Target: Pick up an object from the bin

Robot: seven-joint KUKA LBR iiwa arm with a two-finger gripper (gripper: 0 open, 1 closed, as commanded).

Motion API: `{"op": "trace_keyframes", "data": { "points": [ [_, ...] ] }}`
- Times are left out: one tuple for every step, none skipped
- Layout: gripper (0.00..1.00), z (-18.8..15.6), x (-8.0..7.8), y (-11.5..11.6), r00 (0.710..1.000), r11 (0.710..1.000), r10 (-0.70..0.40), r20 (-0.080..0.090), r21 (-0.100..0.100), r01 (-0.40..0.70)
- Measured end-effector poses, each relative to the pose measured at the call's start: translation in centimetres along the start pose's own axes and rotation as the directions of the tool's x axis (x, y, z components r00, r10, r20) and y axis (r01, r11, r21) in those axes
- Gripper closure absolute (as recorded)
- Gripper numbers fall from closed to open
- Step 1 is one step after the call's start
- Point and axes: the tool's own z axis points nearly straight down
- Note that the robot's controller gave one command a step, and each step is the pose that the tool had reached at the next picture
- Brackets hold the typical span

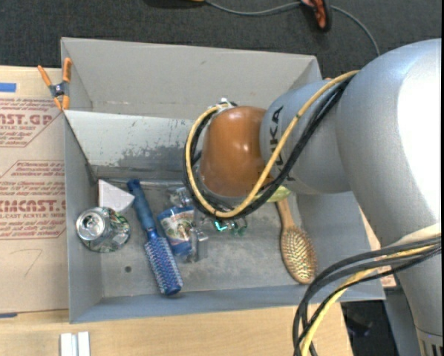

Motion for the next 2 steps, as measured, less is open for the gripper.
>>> {"op": "trace_keyframes", "data": {
  "points": [
    [0.00,0.0,0.0,0.0,1.000,1.000,0.000,0.000,0.000,0.000],
    [0.00,0.4,-1.2,-0.3,1.000,1.000,0.008,0.013,0.000,-0.008]
  ]
}}
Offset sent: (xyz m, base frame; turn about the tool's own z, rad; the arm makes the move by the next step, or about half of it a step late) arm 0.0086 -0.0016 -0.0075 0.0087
